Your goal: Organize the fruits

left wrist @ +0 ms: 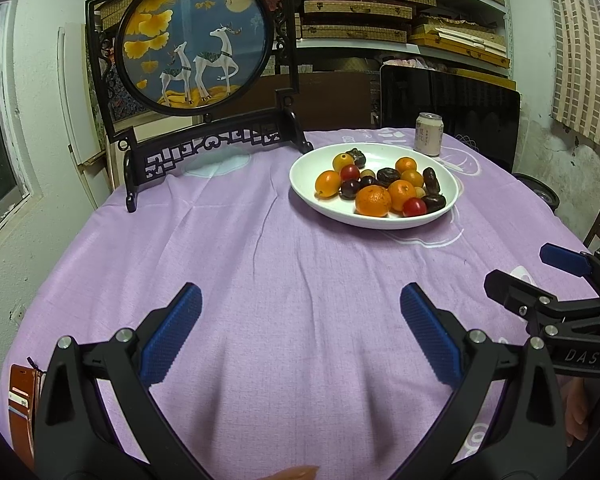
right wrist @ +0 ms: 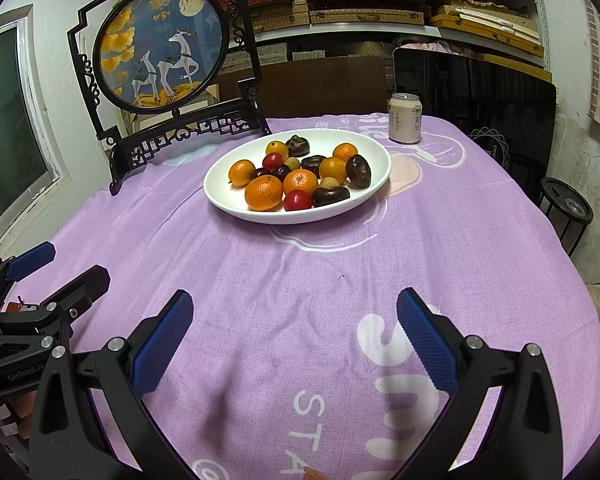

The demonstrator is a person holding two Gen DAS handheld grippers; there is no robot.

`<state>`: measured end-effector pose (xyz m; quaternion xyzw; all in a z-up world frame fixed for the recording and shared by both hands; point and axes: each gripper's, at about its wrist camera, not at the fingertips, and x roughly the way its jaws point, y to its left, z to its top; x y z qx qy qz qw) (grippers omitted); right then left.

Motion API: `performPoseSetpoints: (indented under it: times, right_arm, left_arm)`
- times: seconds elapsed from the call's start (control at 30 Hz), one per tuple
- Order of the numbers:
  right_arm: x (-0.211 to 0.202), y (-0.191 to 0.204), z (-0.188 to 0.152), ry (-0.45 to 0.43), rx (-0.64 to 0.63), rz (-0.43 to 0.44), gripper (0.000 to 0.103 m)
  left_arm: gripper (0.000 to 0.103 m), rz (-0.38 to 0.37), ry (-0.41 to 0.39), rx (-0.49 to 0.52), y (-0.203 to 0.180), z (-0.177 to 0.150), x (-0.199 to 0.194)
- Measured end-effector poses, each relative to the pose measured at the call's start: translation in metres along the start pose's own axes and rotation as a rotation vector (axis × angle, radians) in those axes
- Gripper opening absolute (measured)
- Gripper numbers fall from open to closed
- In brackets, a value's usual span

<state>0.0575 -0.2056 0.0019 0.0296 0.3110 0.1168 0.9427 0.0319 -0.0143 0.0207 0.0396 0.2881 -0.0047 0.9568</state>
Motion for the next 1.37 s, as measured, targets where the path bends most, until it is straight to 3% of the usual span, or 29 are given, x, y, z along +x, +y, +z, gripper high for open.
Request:
performPoseSetpoints:
  times: [1.0,1.37]
  right_arm:
    - [0.0005,0.0004,0.0004,0.001,-0.001,0.000,0.102]
    - [0.0006,0.0004,0.0005,0.002,-0.001,-0.001,0.102]
  left_arm:
    - [0.101,0.017,-0.010,0.010,-0.0001,-0.0004,-0.0009]
    - [0.101,-0.010,0.011,-0.010,0.0042,0.0019,0.0007]
